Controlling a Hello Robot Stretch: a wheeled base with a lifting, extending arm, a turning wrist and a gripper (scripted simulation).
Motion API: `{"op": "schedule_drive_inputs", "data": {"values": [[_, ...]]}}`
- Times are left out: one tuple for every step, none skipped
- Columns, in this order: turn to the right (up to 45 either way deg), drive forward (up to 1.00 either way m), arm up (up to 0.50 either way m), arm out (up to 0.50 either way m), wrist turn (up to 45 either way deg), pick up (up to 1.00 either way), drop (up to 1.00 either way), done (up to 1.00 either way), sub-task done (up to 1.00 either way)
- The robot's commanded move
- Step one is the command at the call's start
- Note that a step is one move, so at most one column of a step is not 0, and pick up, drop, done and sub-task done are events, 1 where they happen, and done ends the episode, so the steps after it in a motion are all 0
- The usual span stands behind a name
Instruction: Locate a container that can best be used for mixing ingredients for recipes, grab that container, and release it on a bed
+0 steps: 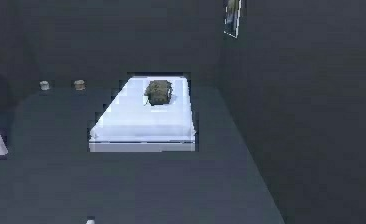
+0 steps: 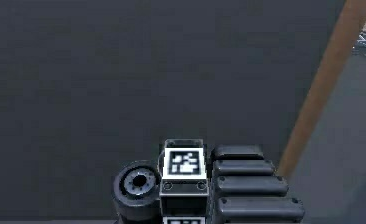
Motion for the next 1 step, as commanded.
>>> {"op": "schedule_drive_inputs", "data": {"values": [[0.0, 0.80, 0.00, 0.00, 0.0, 0.00, 0.00, 0.00, 0.00]]}}
